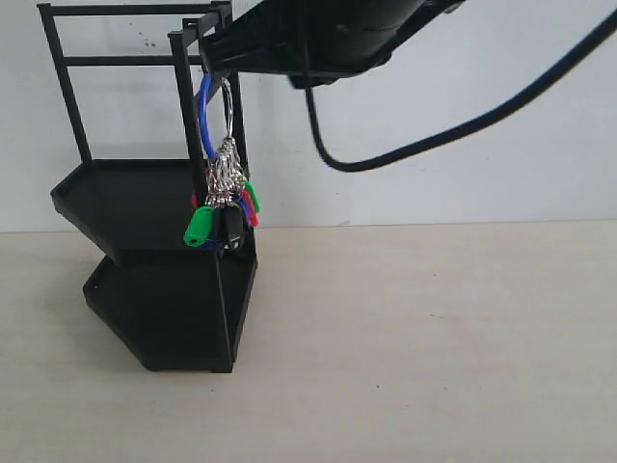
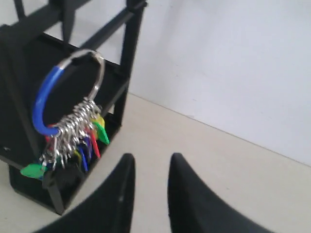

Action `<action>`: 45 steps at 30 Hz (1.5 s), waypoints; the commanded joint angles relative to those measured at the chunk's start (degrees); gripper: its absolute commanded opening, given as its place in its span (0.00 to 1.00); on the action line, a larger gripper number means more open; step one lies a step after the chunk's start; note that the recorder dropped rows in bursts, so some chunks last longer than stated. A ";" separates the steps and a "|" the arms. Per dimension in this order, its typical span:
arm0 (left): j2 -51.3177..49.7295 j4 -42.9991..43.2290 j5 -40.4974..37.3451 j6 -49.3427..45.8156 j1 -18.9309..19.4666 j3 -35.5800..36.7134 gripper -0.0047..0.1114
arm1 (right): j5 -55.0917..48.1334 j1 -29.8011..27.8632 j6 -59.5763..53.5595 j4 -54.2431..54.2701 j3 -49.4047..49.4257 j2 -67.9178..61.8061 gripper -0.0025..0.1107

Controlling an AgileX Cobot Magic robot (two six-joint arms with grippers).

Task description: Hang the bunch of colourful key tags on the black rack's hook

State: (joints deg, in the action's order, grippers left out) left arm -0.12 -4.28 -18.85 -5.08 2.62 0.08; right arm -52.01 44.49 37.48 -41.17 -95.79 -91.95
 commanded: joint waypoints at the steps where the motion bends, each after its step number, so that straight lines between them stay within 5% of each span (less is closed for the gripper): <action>1: 0.12 -0.43 0.88 0.60 0.21 -0.08 0.08 | -8.43 0.02 -3.00 -1.97 -0.29 3.61 0.02; 11: 0.12 -0.43 0.88 0.60 0.21 -0.08 0.08 | -9.77 0.02 -4.63 -2.62 4.95 13.10 0.02; 19: 0.12 -0.43 0.88 0.60 0.21 -0.08 0.08 | 17.88 0.02 5.80 -6.71 48.25 36.26 0.02; 23: 0.12 -0.43 0.88 0.60 0.21 -0.08 0.08 | 17.70 0.02 5.92 -4.00 60.44 43.11 0.02; 45: 0.12 -0.43 0.88 0.60 0.21 -0.08 0.08 | 15.88 0.18 6.00 -4.02 63.13 45.64 0.02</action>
State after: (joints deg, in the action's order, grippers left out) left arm -0.12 -4.28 -18.85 -5.08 2.62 0.08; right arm -36.03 44.53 43.50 -45.26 -32.78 -47.24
